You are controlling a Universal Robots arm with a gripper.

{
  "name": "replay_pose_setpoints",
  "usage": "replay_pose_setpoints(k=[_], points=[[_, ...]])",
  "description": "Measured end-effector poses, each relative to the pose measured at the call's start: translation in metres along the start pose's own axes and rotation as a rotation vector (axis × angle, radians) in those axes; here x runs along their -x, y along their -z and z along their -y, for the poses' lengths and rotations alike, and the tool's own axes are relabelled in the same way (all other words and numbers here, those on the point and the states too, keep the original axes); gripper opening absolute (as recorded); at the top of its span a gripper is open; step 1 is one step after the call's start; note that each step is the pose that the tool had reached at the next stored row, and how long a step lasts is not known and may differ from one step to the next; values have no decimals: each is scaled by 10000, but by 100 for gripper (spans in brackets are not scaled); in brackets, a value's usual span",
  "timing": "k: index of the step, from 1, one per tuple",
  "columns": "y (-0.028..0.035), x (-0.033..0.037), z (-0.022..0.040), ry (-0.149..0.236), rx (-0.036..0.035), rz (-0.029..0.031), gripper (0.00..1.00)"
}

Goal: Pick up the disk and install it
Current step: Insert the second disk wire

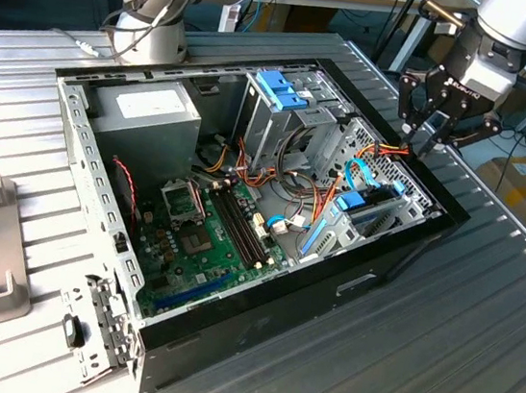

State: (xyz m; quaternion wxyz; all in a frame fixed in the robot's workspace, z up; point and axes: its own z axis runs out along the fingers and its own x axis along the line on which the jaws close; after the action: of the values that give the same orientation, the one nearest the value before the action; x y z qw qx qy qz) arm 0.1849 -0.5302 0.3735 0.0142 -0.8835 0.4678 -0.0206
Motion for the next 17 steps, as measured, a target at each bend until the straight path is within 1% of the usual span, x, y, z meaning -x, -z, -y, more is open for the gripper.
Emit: replay_pose_setpoints(k=[4, 6, 7, 9, 11, 13, 17], points=[[-1, -10, 34, 0, 1, -1, 36], [-6, -9, 36, 23, 0, 0, 36], [-15, -11, 41, 120, -5, 4, 36], [-37, -11, 43, 455, -29, 6, 36], [-72, -14, 55, 883, -58, 11, 36], [-74, -18, 67, 981, -60, 14, 36], [-75, -13, 70, 982, -60, 16, 36]])
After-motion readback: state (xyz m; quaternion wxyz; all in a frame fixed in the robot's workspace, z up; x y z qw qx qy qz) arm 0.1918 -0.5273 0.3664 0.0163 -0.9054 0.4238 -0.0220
